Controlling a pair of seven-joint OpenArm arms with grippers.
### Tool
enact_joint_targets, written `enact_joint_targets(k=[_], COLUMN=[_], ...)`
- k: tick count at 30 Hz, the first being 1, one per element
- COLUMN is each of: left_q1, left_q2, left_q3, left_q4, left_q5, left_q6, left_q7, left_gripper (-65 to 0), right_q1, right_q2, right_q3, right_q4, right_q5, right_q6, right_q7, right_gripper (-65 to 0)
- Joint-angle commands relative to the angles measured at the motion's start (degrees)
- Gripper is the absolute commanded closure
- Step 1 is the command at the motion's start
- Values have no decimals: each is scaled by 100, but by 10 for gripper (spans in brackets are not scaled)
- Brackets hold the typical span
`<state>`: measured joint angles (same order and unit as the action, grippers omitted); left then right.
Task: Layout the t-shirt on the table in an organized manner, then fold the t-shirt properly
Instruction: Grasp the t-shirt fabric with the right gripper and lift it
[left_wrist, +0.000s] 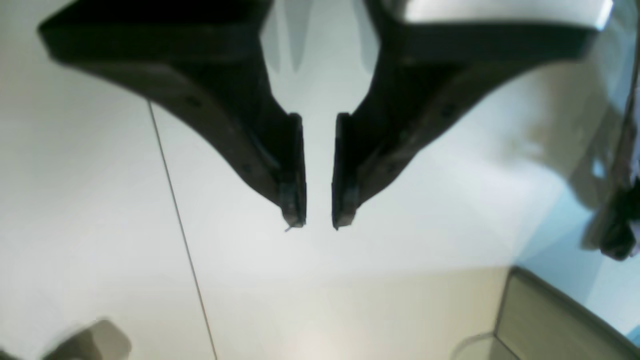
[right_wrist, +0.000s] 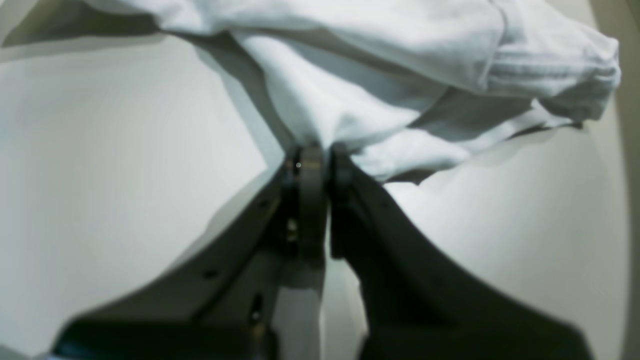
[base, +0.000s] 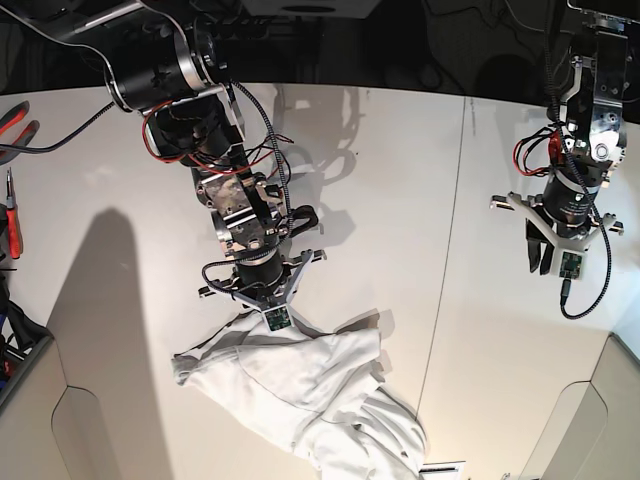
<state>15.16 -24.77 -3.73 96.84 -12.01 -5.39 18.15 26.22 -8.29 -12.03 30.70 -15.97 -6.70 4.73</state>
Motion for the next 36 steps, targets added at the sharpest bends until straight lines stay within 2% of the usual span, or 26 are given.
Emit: enact_joint_targets(k=[1,6,9,13,16,18,22,25,30,36], left_q1=[-55,-55,-55,-55,-55,-57,-57,-59,-57,-57], left_q2=[-66,-66,-66,-81,-101,-116,-114,-114,-109,-107], left_q3=[-37,-37,-37,-37,-37,-37,-37,-37,-37,-37], left_q4=[79,79,79,79,79,79,79,79,79,79], left_q5=[13,28,28,31,35,70,70,68,66,22], left_q6=[22,22,22,22,20,22,22,20,17,17], left_q7=[-118,87,116,116,116,116,116,116,114,116], left_gripper=[-130,-130,-130,-130,-130,-130,-130,-130,-130,-130], right_q1=[-96,-859,-1333,-2011,-2640,-3073,-3891,-4498,-5195,-5322], right_q2=[-26,92,302,767,1233,1528,2035,2286,2503,2514], right_q3=[-94,-1196,-2050,-2927,-3163,-3143,-2868,-2457,-1611,-680], right_q4=[48,210,461,1279,2277,3036,4597,5729,7071,7298], right_q5=[-33,-85,-485,-730,-732,-748,-828,-828,-826,-542], right_q6=[111,262,205,-181,-564,-717,-728,-728,-726,-638], right_q7=[-234,-376,-629,-1217,-1322,-1399,-1423,-1425,-1626,-1746], right_gripper=[0,0,0,0,0,0,0,0,0,0])
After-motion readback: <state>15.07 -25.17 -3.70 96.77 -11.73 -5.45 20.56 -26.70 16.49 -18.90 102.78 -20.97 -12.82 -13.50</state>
